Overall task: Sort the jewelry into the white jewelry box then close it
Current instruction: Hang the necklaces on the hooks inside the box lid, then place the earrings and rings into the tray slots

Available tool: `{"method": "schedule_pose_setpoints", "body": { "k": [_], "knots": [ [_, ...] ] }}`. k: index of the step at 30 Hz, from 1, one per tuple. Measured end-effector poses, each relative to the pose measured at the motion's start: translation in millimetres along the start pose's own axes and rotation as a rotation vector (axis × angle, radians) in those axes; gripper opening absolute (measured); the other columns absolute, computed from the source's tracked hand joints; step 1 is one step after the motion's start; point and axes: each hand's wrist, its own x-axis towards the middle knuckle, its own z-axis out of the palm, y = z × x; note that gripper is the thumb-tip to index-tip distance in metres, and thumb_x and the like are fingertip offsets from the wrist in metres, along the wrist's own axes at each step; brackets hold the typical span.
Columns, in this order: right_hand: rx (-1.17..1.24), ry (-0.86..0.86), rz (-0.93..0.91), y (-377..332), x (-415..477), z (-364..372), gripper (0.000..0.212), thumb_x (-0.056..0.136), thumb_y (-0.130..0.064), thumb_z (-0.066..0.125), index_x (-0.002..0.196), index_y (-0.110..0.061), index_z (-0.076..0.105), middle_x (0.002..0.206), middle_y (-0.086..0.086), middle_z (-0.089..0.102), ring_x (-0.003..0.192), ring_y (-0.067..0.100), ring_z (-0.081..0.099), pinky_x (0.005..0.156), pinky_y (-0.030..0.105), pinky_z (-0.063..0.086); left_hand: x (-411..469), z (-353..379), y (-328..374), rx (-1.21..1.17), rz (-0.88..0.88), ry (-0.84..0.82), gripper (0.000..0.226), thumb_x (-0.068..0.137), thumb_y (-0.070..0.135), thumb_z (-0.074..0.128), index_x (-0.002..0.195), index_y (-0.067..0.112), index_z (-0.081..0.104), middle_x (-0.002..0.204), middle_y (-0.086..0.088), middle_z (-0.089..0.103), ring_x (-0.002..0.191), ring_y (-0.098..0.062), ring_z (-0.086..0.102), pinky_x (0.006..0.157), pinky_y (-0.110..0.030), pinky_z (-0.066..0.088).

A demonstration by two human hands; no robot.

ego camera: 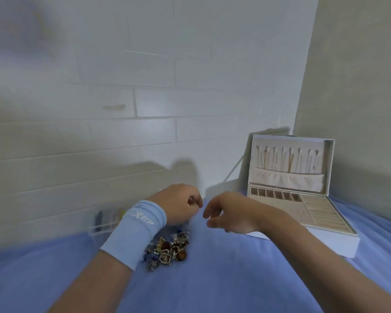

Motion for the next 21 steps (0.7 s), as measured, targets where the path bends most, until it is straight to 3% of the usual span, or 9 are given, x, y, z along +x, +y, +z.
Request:
{"method": "schedule_pose_setpoints", "body": {
  "k": [3, 5, 7, 11, 14, 18, 21],
  "knots": [
    [-0.044, -0.061, -0.047, -23.3, 5.9, 21.4, 0.03, 0.099, -0.024, 0.06, 0.128, -0.024, 0.068, 0.127, -0.005, 0.067, 0.08, 0.004, 0.057, 0.064, 0.008, 0.04, -23.8, -0.3, -21.7, 0.048, -0.004, -0.038, 0.019, 0.096, 0.025, 0.056, 0.103, 0.028, 0.073, 0.102, 0.01, 0.066, 0.094, -0.011, 0.06, 0.081, -0.023, 0.045],
    [-0.085, -0.061, -0.068, -31.5, 10.9, 34.4, 0.031, 0.098, -0.018, 0.059, 0.126, -0.024, 0.069, 0.127, -0.005, 0.068, 0.101, 0.012, 0.063, 0.084, 0.019, 0.051, -34.8, 2.6, -30.7, 0.076, -0.021, -0.05, 0.02, 0.096, 0.026, 0.057, 0.106, 0.03, 0.074, 0.104, 0.012, 0.068, 0.091, -0.009, 0.059, 0.073, -0.017, 0.043],
    [-0.143, -0.055, -0.044, -34.4, 15.7, 45.3, 0.036, 0.096, -0.015, 0.056, 0.127, -0.026, 0.068, 0.129, -0.005, 0.066, 0.117, 0.019, 0.06, 0.098, 0.034, 0.051, -43.9, 9.4, -37.1, 0.096, -0.042, -0.07, 0.023, 0.097, 0.028, 0.057, 0.113, 0.032, 0.072, 0.113, 0.013, 0.069, 0.091, -0.005, 0.058, 0.07, -0.012, 0.04],
    [-0.115, -0.045, -0.01, -35.6, 21.7, 65.4, 0.042, 0.086, -0.011, 0.054, 0.126, -0.022, 0.062, 0.126, 0.002, 0.065, 0.115, 0.026, 0.059, 0.096, 0.042, 0.052, -60.0, 17.2, -50.5, 0.155, -0.155, -0.143, 0.028, 0.092, 0.042, 0.061, 0.118, 0.034, 0.067, 0.117, 0.011, 0.064, 0.106, -0.012, 0.06, 0.091, -0.026, 0.048],
    [-0.034, -0.005, -0.015, -38.3, 23.3, 77.9, 0.049, 0.081, -0.028, 0.062, 0.129, -0.023, 0.056, 0.127, 0.0, 0.059, 0.114, 0.023, 0.057, 0.097, 0.038, 0.05, -65.8, 19.4, -54.6, 0.248, -0.238, -0.234, 0.047, 0.081, 0.05, 0.068, 0.121, 0.024, 0.063, 0.117, 0.003, 0.064, 0.106, -0.018, 0.061, 0.092, -0.034, 0.052],
    [0.009, -0.004, -0.044, -42.3, 24.6, 85.3, 0.044, 0.077, -0.045, 0.067, 0.113, -0.021, 0.059, 0.108, 0.001, 0.054, 0.101, 0.025, 0.058, 0.089, 0.037, 0.05, -65.4, 34.3, -47.7, 0.271, -0.292, -0.325, 0.077, 0.062, 0.062, 0.069, 0.13, 0.029, 0.053, 0.128, -0.003, 0.05, 0.117, -0.023, 0.055, 0.098, -0.038, 0.05],
    [0.044, -0.02, -0.034, -41.8, 23.3, 88.9, 0.052, 0.075, -0.044, 0.07, 0.121, -0.021, 0.059, 0.115, 0.0, 0.045, 0.105, 0.022, 0.057, 0.095, 0.033, 0.049, -64.6, 41.5, -43.7, 0.235, -0.315, -0.279, 0.066, 0.07, 0.055, 0.071, 0.126, 0.025, 0.053, 0.127, -0.005, 0.046, 0.11, -0.024, 0.059, 0.096, -0.039, 0.051]
  ]
}}
